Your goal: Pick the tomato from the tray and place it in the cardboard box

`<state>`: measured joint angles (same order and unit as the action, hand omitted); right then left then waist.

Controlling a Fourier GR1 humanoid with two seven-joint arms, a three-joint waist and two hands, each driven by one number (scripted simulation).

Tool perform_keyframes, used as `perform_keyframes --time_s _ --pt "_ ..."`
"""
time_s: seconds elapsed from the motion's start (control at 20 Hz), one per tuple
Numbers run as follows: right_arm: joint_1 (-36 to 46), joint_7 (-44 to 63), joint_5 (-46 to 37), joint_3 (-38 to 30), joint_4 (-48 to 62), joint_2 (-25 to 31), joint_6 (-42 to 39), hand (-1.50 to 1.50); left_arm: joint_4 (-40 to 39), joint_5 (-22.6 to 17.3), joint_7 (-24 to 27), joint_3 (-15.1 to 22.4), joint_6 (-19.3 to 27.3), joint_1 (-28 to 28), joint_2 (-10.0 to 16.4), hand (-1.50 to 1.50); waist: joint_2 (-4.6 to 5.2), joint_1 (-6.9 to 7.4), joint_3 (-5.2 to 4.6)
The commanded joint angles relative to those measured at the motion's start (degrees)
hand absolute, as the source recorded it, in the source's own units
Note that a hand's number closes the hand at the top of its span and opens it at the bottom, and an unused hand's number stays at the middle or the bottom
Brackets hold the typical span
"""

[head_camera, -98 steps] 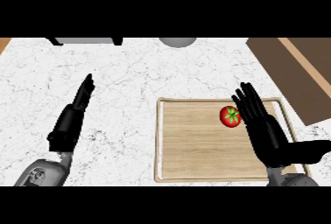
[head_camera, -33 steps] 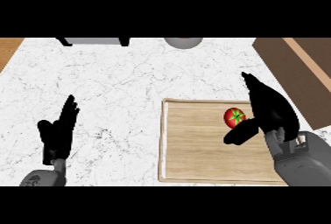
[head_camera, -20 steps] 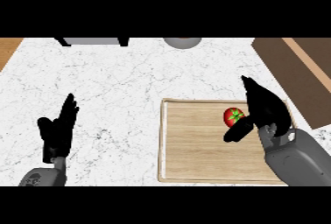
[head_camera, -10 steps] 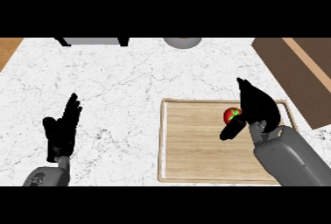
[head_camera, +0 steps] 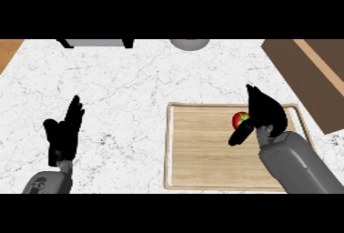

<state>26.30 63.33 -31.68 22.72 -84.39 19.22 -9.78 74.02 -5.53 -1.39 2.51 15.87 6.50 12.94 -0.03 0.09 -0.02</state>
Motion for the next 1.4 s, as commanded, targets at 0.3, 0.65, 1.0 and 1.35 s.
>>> perform_keyframes --time_s 0.3,0.65,1.0,1.35 --pt "-1.2 0.2 -6.4 -4.9 4.1 -4.8 -1.7 -1.50 1.7 2.4 -0.4 -0.2 -0.2 -2.3 -2.1 0.00 -0.01 -0.03 0.01" --pt "-0.7 -13.0 -13.8 -4.7 10.3 -4.4 2.5 1.50 0.7 2.7 2.8 -1.9 -1.4 -2.9 -2.9 0.00 0.07 0.18 0.02" --pt "13.8 -1.6 -17.4 -11.2 22.3 -12.3 3.3 1.50 0.4 3.5 0.7 -1.5 -2.2 -0.9 -3.1 0.00 0.30 1.26 0.03" --pt "27.0 -0.5 -21.1 -20.0 45.1 -14.0 14.0 1.50 0.2 2.5 -0.9 -1.9 -4.8 1.6 -1.7 0.00 1.06 3.15 0.06"
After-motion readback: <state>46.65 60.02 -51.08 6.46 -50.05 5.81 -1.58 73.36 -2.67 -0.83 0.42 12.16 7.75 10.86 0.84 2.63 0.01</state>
